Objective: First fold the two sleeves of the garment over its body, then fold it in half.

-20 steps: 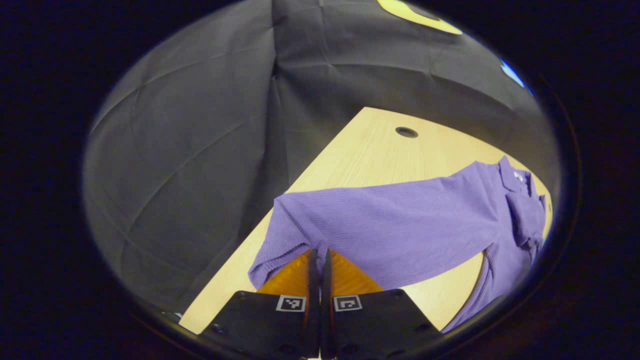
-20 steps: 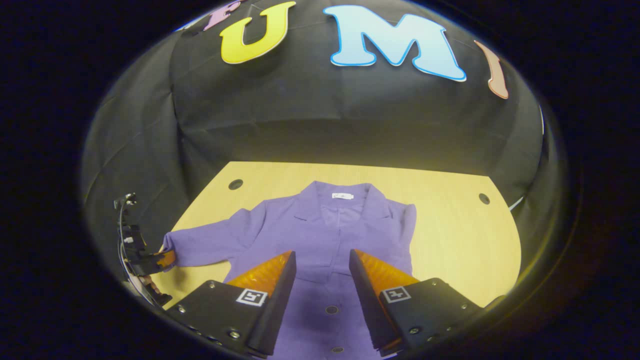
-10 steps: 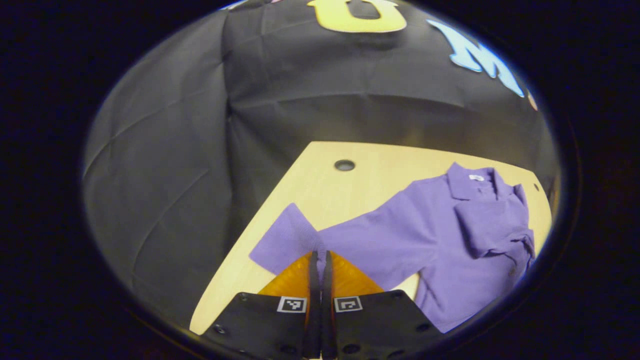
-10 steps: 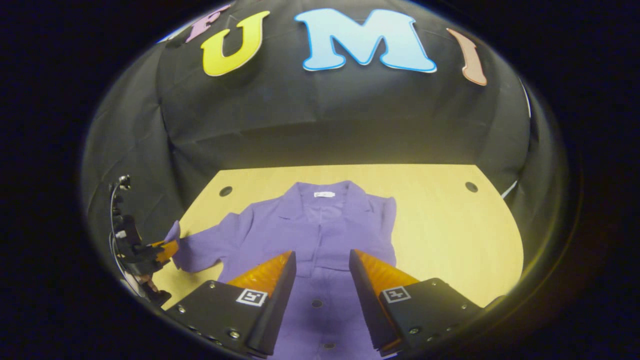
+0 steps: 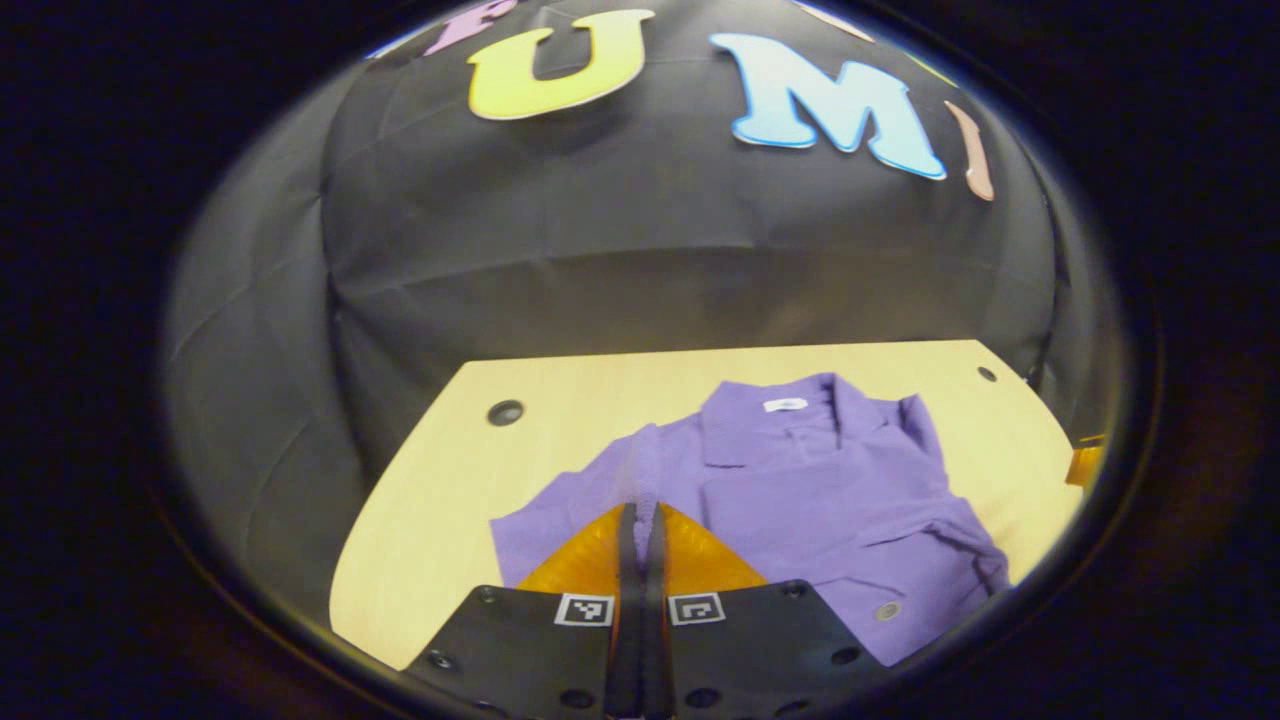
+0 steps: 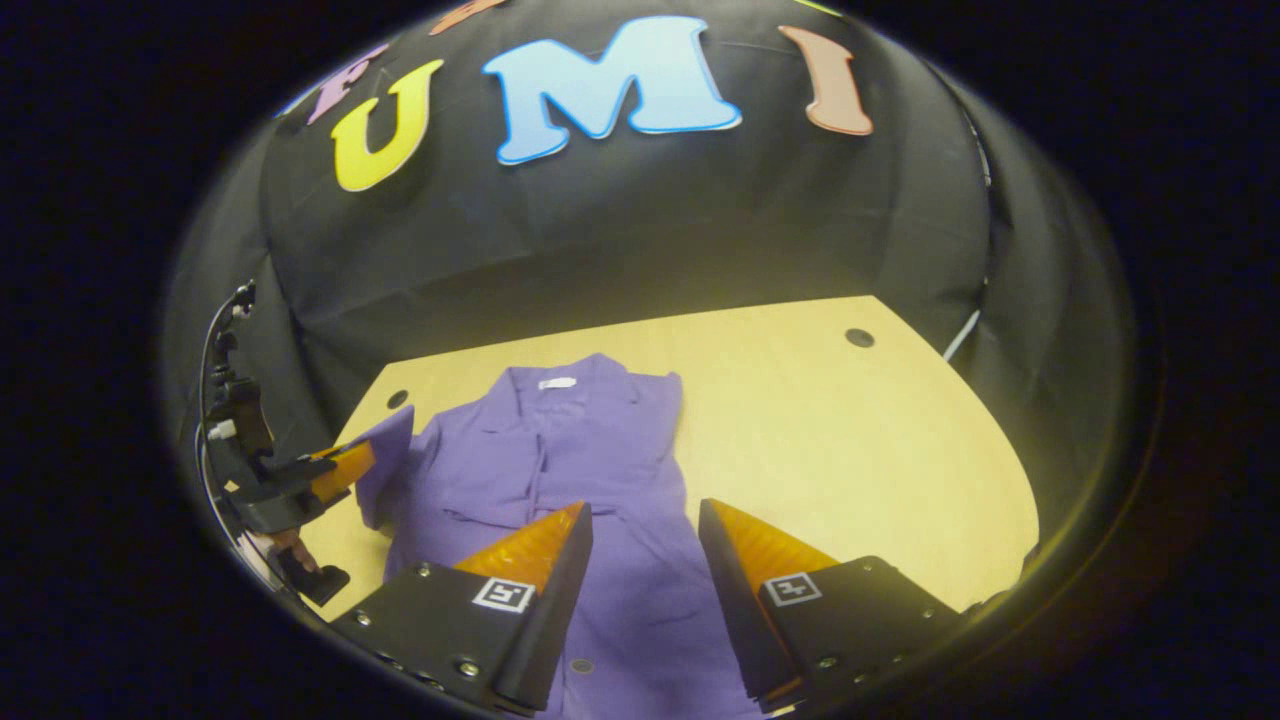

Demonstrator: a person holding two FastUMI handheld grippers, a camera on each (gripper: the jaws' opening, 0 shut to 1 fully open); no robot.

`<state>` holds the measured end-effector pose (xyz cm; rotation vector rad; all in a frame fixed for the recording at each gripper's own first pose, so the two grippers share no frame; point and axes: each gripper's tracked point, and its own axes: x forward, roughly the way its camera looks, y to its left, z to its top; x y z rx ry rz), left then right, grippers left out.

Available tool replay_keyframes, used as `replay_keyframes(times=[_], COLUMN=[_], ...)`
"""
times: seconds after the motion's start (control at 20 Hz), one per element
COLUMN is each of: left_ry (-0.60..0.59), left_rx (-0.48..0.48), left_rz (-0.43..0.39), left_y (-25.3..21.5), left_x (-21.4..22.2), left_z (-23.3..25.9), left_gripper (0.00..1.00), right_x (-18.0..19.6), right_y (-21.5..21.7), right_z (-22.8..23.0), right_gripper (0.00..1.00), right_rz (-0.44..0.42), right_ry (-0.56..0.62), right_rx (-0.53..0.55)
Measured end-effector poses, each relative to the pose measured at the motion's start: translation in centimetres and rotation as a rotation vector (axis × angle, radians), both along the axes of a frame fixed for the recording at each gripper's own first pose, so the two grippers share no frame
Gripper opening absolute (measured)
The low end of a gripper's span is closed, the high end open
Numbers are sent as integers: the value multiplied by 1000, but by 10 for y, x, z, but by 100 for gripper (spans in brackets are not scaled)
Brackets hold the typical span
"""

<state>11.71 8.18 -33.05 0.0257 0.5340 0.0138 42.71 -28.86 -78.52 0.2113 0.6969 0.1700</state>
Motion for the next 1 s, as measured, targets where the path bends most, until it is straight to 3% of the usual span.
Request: replay_keyframes(times=[0.45, 0.7, 0.85, 0.9, 1.0], left_ry=[-4, 31, 113, 134, 140], left_rx=[18, 65, 16, -15, -52], left_rz=[-246, -309, -352, -366, -381], left_y=[-162, -210, -233, -239, -248], left_x=[11, 7, 0, -5, -11], left_z=[6, -5, -33, -37, -35], left_gripper=[6, 6, 7, 11, 35], right_x=[-26, -37, -42, -43, -45], right_y=[-91, -121, -129, -128, -127], right_z=[-19, -25, -28, -30, -33], right_gripper=[69, 69, 69, 69, 69], right_rz=[-146, -179, -177, -174, -164], right_ry=[47, 63, 73, 78, 86], right_rx=[14, 14, 15, 17, 24])
